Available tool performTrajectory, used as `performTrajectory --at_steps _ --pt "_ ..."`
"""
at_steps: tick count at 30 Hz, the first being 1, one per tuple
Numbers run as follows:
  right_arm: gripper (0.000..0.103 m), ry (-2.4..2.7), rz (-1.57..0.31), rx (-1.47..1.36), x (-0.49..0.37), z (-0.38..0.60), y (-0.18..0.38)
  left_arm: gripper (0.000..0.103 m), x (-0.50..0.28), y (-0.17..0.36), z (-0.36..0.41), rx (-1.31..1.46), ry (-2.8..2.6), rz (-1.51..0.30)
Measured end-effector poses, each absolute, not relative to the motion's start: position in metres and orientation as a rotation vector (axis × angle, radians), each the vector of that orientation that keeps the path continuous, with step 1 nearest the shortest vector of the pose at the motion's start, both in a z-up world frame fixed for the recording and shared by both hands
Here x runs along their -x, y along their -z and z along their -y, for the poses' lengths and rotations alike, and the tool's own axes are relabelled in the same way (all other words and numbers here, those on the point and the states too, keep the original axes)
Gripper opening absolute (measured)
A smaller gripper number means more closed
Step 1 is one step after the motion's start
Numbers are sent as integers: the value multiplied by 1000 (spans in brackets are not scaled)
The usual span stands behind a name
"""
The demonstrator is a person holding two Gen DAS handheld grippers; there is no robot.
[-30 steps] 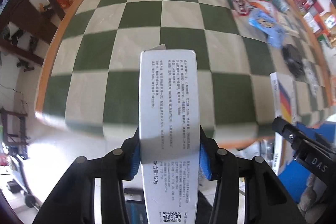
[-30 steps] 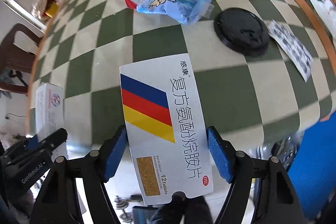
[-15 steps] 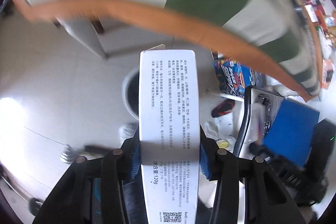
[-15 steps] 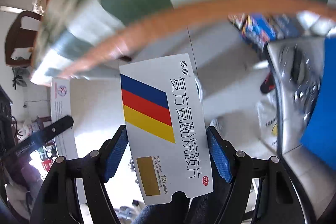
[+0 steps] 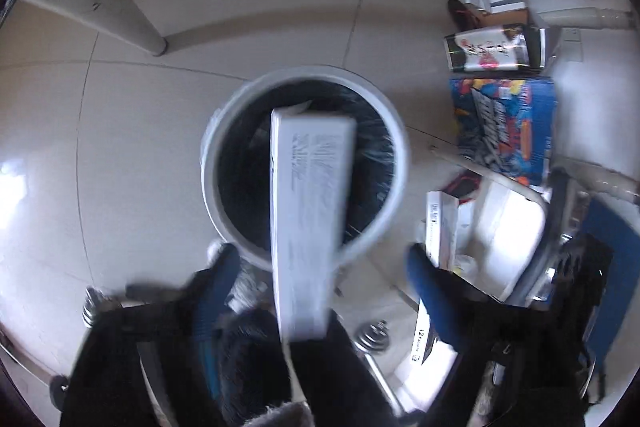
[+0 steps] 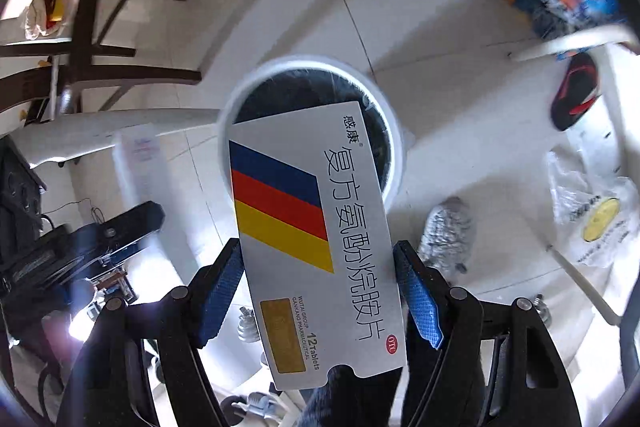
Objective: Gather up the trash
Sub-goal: 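Open both tools over the bin to drop the boxes inside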
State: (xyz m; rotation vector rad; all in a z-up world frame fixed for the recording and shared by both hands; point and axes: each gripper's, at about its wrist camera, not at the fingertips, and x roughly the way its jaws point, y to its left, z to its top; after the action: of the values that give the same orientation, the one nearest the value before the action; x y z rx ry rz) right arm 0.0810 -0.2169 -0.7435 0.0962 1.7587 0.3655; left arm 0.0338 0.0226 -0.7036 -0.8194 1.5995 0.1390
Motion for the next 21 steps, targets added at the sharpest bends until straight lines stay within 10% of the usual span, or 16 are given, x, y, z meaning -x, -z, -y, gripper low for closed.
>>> performTrajectory --at_steps 3,6,21 --pt "79 -362 -1805 -118 -90 214 791 103 -31 714 -25 767 -175 -1585" --pt "103 -335 -1793 -92 -99 217 818 103 -19 717 -25 668 -246 -1582" --pt "103 -250 -1601 272 -65 187 738 103 34 653 -10 427 -434 -1597"
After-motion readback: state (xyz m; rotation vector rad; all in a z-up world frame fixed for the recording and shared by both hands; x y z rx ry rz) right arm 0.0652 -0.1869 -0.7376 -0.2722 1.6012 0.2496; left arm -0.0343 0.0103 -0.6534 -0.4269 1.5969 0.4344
